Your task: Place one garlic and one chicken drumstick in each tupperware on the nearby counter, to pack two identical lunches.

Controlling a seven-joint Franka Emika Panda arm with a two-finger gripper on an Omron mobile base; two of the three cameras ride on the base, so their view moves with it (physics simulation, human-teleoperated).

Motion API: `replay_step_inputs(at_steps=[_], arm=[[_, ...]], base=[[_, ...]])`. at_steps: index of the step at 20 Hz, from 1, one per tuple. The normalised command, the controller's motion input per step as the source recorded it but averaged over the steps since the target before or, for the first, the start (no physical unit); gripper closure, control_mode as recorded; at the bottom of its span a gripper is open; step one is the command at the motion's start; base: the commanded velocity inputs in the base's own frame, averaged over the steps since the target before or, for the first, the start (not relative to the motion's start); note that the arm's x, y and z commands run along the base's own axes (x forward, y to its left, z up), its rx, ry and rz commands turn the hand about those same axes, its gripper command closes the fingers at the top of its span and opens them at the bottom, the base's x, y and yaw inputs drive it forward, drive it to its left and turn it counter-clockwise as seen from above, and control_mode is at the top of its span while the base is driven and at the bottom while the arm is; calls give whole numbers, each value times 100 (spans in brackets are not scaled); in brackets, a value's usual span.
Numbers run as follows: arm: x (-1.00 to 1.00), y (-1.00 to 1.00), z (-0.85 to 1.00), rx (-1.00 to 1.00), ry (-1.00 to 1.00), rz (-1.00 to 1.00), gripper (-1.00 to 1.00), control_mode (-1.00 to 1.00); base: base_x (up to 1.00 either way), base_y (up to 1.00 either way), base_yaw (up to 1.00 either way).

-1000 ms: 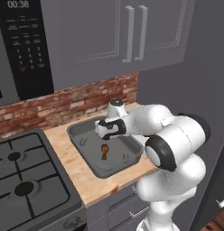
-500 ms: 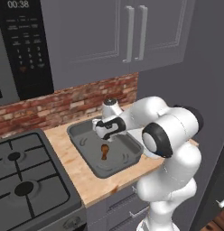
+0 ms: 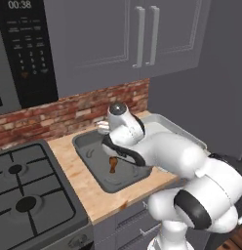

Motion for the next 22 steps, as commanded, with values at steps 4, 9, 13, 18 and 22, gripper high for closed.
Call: replay_step_inputs(at_steps=[4,9,13,18,22], arm=[[-100,12,100,-9,-58,0,-100,-100],[-100,15,100,-4,-54,0,-100,-100],[-100,-6,100,-3,-60,2,-100,-100],[-100,-99,84,32,-34,6,-100,-100],[-100,-100,100,32,-45,1,-100,-100]], base=[[0,0,0],[0,0,0],[0,0,0],[0,0,0],[0,0,0]])
